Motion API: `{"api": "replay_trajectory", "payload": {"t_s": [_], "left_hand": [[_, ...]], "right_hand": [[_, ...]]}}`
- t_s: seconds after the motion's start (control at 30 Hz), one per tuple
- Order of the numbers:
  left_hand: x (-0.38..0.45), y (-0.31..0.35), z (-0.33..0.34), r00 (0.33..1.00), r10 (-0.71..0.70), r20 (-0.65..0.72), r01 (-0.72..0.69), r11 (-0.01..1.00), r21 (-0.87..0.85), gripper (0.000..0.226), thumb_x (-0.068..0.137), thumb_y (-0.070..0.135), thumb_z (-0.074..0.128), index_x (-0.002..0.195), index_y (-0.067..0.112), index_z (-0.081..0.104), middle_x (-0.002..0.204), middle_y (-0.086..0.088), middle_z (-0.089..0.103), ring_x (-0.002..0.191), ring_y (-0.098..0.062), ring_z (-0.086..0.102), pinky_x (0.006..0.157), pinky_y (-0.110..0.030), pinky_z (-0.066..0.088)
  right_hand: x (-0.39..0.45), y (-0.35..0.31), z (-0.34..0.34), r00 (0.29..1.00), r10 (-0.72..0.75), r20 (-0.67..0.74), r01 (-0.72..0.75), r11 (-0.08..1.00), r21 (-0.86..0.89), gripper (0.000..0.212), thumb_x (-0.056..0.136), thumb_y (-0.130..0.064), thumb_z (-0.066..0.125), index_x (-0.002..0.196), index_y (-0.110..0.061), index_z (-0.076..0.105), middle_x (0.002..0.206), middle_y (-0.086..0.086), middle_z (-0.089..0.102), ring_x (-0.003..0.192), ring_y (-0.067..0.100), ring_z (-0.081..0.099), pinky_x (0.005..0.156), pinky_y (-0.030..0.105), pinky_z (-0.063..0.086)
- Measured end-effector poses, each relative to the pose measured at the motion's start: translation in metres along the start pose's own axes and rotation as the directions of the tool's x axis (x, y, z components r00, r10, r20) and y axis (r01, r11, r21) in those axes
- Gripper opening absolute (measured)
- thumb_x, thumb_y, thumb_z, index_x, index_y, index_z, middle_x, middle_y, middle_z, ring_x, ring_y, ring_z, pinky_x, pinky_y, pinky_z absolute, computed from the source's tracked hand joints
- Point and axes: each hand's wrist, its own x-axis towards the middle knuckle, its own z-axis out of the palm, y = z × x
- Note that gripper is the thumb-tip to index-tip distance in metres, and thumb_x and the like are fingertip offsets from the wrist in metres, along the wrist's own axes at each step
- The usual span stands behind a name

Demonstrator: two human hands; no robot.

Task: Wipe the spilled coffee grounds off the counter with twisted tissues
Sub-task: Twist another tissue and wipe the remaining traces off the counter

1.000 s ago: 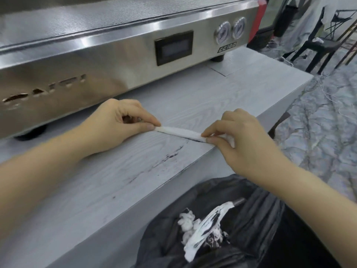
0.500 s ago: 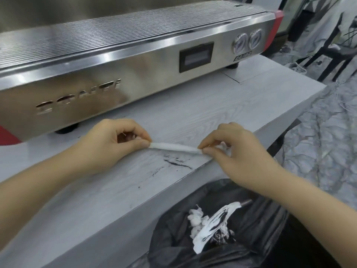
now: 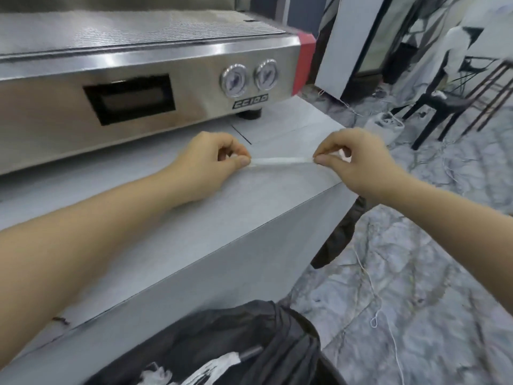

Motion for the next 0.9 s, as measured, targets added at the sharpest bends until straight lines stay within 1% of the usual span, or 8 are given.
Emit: {"api": "replay_trajectory", "payload": {"t_s": [0.13, 0.3, 0.43, 0.5, 0.57, 0.67, 0.8, 0.9], "left_hand": [[0.056, 0.017, 0.04, 0.998, 0.019, -0.052, -0.019, 1.0, 0.012, 0.008, 0.09, 0.021, 0.068, 0.09, 0.015, 0.074, 0.066, 0.013, 0.052, 0.057, -0.003, 0.043, 0.052, -0.007, 0.032], [0.115, 0.029, 0.077, 0.997, 0.061, -0.052, -0.059, 0.998, 0.037, 0.01, 0.088, 0.018, 0.07, 0.092, 0.011, 0.076, 0.067, 0.01, 0.053, 0.058, -0.003, 0.043, 0.055, -0.007, 0.033], [0.15, 0.034, 0.098, 0.996, 0.067, -0.061, -0.063, 0.996, 0.056, 0.011, 0.087, 0.019, 0.071, 0.092, 0.011, 0.077, 0.068, 0.014, 0.053, 0.059, -0.001, 0.044, 0.056, -0.009, 0.032], [0.162, 0.039, 0.106, 0.995, 0.074, -0.071, -0.071, 0.997, 0.043, 0.012, 0.087, 0.017, 0.072, 0.093, 0.008, 0.077, 0.068, 0.017, 0.054, 0.056, 0.003, 0.045, 0.055, -0.004, 0.033], [0.171, 0.044, 0.113, 0.994, 0.081, -0.073, -0.078, 0.996, 0.041, 0.011, 0.087, 0.014, 0.071, 0.093, 0.007, 0.077, 0.068, 0.018, 0.053, 0.053, 0.009, 0.047, 0.054, -0.002, 0.033], [0.179, 0.048, 0.12, 0.993, 0.097, -0.06, -0.095, 0.995, 0.039, 0.01, 0.087, 0.012, 0.072, 0.092, 0.006, 0.077, 0.066, 0.017, 0.053, 0.05, 0.018, 0.047, 0.053, 0.0, 0.034], [0.181, 0.046, 0.12, 0.993, 0.115, -0.028, -0.114, 0.993, 0.03, 0.01, 0.085, 0.016, 0.075, 0.092, 0.009, 0.078, 0.065, 0.017, 0.056, 0.049, 0.013, 0.046, 0.052, -0.001, 0.035], [0.179, 0.044, 0.115, 0.991, 0.134, 0.022, -0.134, 0.991, 0.022, 0.011, 0.085, 0.016, 0.075, 0.093, 0.01, 0.078, 0.065, 0.015, 0.057, 0.048, 0.01, 0.046, 0.052, -0.002, 0.035]], "right_hand": [[0.024, 0.054, -0.018, 0.998, 0.052, -0.02, -0.053, 0.998, -0.019, 0.007, 0.089, -0.016, 0.066, 0.085, -0.014, 0.072, 0.078, -0.016, 0.062, 0.069, -0.021, 0.047, 0.062, -0.001, 0.032], [0.042, 0.104, -0.027, 0.983, 0.162, -0.082, -0.164, 0.986, -0.015, 0.008, 0.086, -0.018, 0.068, 0.084, -0.012, 0.073, 0.066, -0.015, 0.054, 0.056, -0.019, 0.046, 0.051, 0.001, 0.03], [0.045, 0.128, -0.023, 0.962, 0.197, -0.188, -0.208, 0.977, -0.043, 0.008, 0.083, -0.021, 0.069, 0.082, -0.014, 0.073, 0.075, -0.006, 0.063, 0.068, 0.002, 0.05, 0.064, 0.017, 0.034], [0.044, 0.133, -0.024, 0.946, 0.225, -0.233, -0.235, 0.972, -0.012, 0.006, 0.082, -0.02, 0.07, 0.078, -0.016, 0.072, 0.074, -0.009, 0.063, 0.069, 0.006, 0.052, 0.067, 0.02, 0.036], [0.042, 0.136, -0.026, 0.934, 0.253, -0.254, -0.258, 0.966, 0.014, 0.005, 0.081, -0.019, 0.071, 0.076, -0.018, 0.072, 0.071, -0.012, 0.061, 0.066, 0.002, 0.051, 0.063, 0.018, 0.037], [0.035, 0.136, -0.027, 0.925, 0.278, -0.258, -0.281, 0.959, 0.027, 0.006, 0.082, -0.017, 0.071, 0.076, -0.017, 0.073, 0.07, -0.009, 0.061, 0.07, 0.009, 0.052, 0.061, 0.013, 0.037], [0.026, 0.133, -0.026, 0.919, 0.279, -0.279, -0.281, 0.959, 0.032, 0.008, 0.081, -0.015, 0.072, 0.074, -0.018, 0.072, 0.067, -0.015, 0.059, 0.064, 0.002, 0.052, 0.058, 0.003, 0.035], [0.022, 0.126, -0.028, 0.931, 0.266, -0.249, -0.277, 0.961, -0.006, 0.004, 0.082, -0.014, 0.07, 0.082, -0.013, 0.074, 0.071, -0.004, 0.062, 0.061, 0.001, 0.048, 0.053, 0.0, 0.033]]}}
